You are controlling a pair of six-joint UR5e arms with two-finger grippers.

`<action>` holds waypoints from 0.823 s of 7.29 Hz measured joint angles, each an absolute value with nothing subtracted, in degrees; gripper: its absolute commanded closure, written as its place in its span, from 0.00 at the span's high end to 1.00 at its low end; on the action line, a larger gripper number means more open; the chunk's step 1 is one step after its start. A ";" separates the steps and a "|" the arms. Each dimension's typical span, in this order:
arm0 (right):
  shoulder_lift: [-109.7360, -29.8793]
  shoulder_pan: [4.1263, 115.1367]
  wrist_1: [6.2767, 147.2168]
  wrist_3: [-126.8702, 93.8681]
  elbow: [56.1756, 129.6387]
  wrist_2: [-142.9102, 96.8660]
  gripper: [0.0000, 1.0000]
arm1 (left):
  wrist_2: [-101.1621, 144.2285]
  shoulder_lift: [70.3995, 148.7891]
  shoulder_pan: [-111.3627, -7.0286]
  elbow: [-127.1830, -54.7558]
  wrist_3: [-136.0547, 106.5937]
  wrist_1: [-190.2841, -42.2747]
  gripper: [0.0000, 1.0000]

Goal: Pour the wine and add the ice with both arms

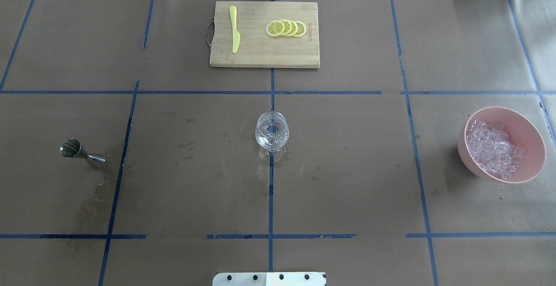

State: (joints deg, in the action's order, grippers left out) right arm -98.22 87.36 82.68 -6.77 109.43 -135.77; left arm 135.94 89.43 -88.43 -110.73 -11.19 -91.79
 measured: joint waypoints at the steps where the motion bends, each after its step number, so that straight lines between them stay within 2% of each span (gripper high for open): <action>1: -98.21 87.36 82.72 -6.77 109.40 -135.73 1.00 | 135.91 89.30 -88.93 -111.24 -9.86 -86.45 1.00; 3: -98.21 87.36 82.92 -6.77 109.24 -135.69 1.00 | 135.71 89.08 -89.35 -112.34 -9.06 -78.81 1.00; 6: -98.26 86.77 83.32 -6.77 108.92 -135.78 1.00 | 135.97 87.13 -88.69 -111.06 -9.41 -77.17 1.00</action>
